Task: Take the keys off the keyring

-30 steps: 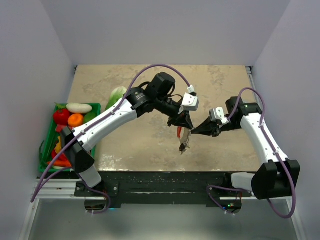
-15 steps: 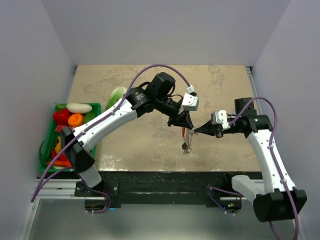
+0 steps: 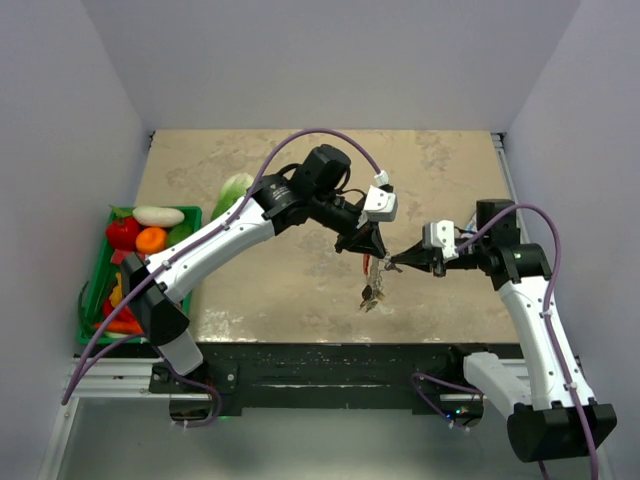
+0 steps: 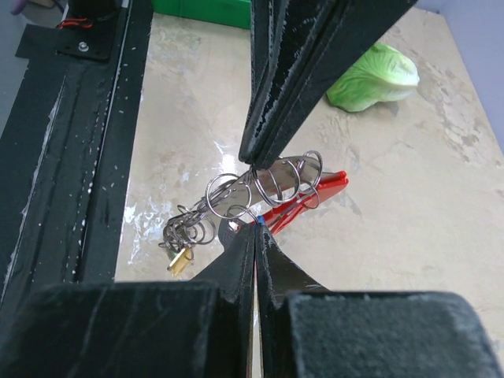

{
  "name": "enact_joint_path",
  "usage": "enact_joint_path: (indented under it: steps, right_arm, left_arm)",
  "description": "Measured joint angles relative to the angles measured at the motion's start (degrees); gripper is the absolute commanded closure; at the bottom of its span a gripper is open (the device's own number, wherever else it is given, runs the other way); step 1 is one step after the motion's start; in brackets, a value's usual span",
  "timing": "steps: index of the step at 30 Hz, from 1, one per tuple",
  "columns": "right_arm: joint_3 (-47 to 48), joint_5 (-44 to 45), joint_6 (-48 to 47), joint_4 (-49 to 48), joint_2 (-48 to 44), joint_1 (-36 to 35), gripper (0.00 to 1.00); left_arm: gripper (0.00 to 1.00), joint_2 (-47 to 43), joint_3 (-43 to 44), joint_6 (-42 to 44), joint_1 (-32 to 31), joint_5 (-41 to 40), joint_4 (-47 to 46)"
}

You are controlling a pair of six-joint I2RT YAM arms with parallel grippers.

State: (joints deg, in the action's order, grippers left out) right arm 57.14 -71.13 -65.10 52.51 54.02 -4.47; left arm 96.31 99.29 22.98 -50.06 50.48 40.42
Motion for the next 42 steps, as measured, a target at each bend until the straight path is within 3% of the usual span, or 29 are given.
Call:
enact_joint_path:
  steps: [42]
  right_arm:
    - [0.0,2.0,0.3,0.6,-0.8,0.0,1.00]
  left_arm:
    - [1.00,0.0,0.0,-0.3,0.0,-0.5,0.0]
